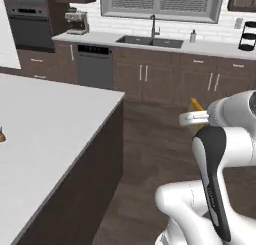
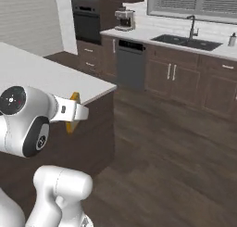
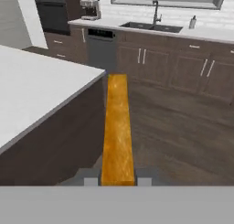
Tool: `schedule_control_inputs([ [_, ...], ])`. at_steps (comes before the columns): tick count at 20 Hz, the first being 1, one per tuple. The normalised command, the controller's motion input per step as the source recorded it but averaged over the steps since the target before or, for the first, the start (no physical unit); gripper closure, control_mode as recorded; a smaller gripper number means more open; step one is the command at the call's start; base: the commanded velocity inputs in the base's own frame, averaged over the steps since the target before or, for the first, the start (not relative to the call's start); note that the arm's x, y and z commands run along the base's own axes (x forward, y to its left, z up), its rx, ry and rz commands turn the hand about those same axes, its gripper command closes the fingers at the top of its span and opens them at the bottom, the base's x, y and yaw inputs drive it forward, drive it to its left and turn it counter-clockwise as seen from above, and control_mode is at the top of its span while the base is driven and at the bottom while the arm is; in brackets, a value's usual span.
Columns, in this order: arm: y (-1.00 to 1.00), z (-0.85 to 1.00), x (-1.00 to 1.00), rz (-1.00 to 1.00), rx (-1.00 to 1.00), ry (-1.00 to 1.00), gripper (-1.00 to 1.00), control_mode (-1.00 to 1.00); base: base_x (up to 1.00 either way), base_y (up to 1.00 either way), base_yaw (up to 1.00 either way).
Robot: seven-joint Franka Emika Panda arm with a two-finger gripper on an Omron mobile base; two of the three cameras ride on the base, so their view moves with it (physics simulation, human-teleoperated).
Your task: Start the toaster. Once the lever pops up, take the bread to the plate on the dining counter.
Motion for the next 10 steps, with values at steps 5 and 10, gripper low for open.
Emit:
schedule_control_inputs([
  [5,0.0,0.0,0.0,0.0,0.0,0.0,1.0,1.0,0.0,0.0,0.84],
  [10,0.0,0.0,0.0,0.0,0.0,0.0,1.0,1.0,-0.02,0.02,0.81],
])
